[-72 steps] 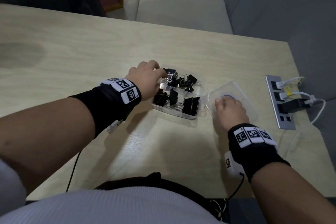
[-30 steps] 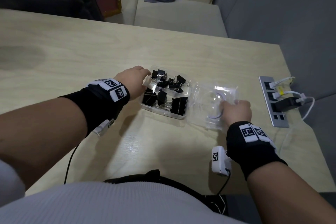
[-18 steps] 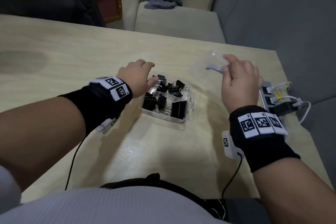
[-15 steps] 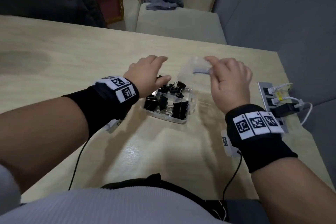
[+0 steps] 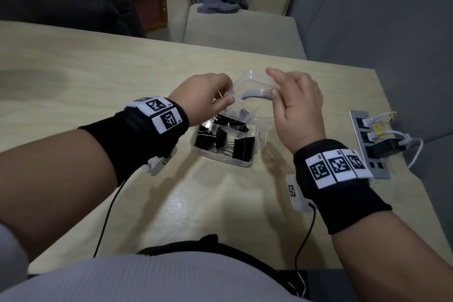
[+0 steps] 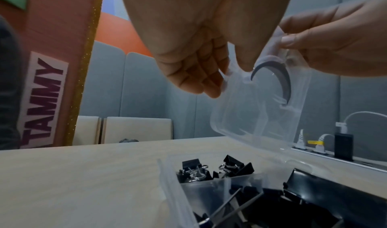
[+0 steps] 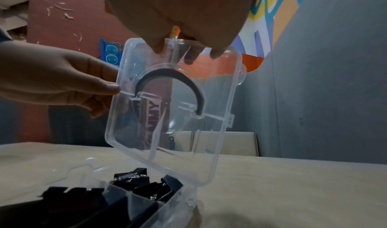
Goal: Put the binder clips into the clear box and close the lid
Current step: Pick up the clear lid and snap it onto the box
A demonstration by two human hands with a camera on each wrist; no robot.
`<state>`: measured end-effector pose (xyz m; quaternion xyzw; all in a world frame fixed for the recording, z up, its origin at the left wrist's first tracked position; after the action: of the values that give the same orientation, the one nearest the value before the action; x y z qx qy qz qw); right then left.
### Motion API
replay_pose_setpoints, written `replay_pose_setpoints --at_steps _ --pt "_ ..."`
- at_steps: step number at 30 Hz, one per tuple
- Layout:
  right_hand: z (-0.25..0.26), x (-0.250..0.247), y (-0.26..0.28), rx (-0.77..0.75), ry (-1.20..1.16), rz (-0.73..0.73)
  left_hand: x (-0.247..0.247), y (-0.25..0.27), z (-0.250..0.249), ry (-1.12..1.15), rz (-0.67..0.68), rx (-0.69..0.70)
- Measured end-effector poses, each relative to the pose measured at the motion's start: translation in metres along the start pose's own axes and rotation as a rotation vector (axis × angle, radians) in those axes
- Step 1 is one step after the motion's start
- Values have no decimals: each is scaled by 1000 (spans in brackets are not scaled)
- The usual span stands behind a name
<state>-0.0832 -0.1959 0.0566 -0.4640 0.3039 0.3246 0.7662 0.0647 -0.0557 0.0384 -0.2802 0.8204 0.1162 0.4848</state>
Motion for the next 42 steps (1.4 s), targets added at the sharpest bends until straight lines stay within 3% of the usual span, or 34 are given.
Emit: replay_pose_setpoints --at_steps 3,5,8,11,15,20,26,42 --pt "-6 1 3 224 46 -73 -3 2 3 37 -35 -89" --pt "-15 2 9 419 -53 -55 -3 3 12 98 -28 -185" --pt "-26 12 19 661 -235 195 1 5 26 259 31 -316" --pt "-29 31 32 737 -315 358 7 8 33 285 145 -399" --pt "-27 48 44 748 -269 413 17 11 42 126 260 -473" --pt "-28 58 49 741 -145 494 24 7 43 -147 263 -427" --pt "-31 59 50 808 -130 412 33 -2 42 -390 320 -364" --pt "-33 62 46 770 -49 437 34 -8 46 -436 314 -356"
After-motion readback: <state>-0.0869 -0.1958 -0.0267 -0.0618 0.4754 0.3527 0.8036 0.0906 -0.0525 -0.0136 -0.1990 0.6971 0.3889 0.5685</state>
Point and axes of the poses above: each hand's wrist, its own y-axis away from the middle knuckle, its own x-axis out of the palm, z = x × y, the point moved 2 cm from there along -y, towards the middle knuckle, and after that the axes turned 4 degrees about -x, right-handed, at the moved point
